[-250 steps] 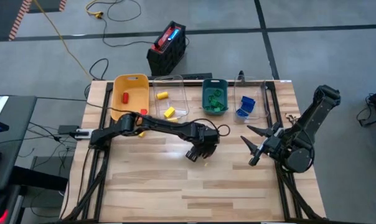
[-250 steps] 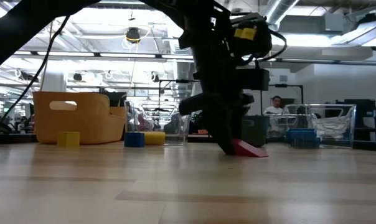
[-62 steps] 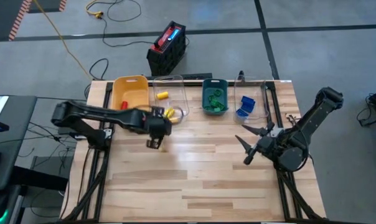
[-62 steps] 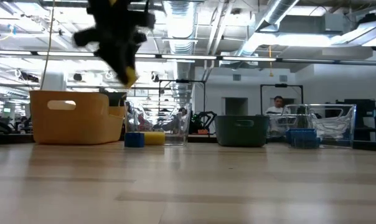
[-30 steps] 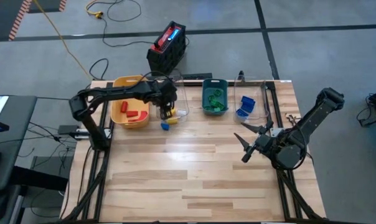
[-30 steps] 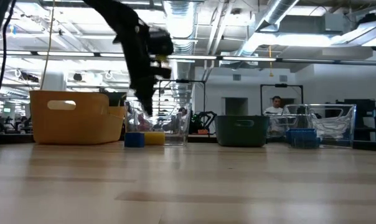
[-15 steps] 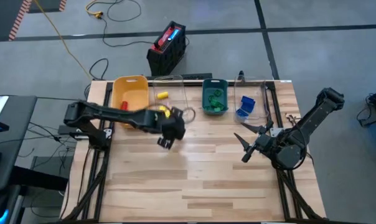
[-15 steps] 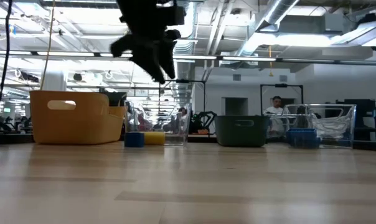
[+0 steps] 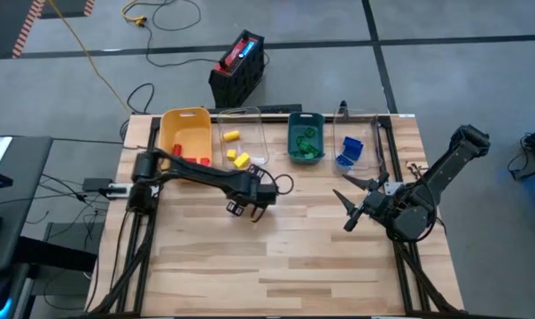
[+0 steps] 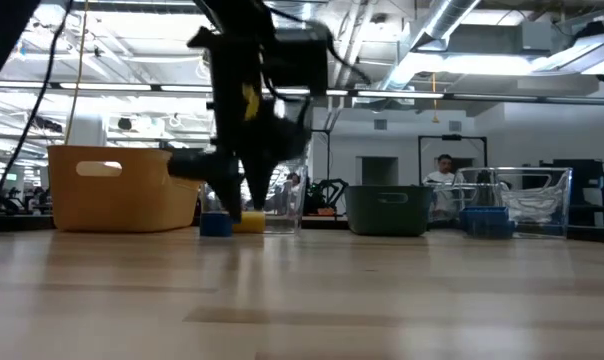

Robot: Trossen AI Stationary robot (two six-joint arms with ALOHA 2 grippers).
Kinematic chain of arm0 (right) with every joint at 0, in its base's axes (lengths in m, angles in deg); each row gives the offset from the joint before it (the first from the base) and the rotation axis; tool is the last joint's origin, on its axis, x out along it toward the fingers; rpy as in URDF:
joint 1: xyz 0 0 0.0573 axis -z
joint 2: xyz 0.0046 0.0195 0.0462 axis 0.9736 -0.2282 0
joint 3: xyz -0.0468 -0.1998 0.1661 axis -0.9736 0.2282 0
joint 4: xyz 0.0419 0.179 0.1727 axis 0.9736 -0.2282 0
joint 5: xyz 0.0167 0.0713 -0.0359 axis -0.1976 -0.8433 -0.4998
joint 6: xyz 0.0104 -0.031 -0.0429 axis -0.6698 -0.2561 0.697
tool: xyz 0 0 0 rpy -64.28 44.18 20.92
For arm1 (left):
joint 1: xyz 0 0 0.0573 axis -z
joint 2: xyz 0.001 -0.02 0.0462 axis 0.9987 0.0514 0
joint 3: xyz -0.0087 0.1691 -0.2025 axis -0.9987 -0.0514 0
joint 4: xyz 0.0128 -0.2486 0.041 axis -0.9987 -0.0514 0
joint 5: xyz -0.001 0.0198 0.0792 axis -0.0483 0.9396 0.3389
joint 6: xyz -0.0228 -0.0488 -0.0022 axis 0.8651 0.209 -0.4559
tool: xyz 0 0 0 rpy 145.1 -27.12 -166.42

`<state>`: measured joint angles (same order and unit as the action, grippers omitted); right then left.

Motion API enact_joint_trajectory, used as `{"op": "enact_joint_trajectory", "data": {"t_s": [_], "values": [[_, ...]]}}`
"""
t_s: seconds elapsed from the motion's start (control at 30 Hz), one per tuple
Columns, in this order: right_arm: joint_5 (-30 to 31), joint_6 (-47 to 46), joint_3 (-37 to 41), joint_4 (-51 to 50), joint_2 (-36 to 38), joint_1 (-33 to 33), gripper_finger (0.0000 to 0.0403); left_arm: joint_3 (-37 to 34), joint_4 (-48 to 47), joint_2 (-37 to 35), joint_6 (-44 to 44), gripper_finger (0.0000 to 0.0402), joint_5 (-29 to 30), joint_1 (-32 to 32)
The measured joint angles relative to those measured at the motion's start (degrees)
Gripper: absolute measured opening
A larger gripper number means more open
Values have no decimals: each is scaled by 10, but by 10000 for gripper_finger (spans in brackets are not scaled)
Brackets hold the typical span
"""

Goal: Sort blocks
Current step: Put the blue game piece into the right transparent bin

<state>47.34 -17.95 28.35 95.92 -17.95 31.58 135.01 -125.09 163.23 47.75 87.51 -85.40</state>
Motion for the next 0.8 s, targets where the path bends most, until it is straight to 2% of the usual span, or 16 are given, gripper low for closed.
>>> {"op": "enact_joint_trajectory", "data": {"t_s": [0.17, 0.3, 0.53, 0.8], "values": [[0, 0, 0, -4, 0, 0, 235, 42, -110, 68, -3, 199, 39, -4], [0, 4, 0, -2, 0, 0, 235, 60, -151, 100, -1, 199, 83, -4], [0, 5, 0, -2, 0, -1, 235, 61, -163, 105, 31, 199, 78, -11], [0, 6, 0, -2, 0, 0, 235, 59, -222, 106, 52, 199, 11, 7]]}}
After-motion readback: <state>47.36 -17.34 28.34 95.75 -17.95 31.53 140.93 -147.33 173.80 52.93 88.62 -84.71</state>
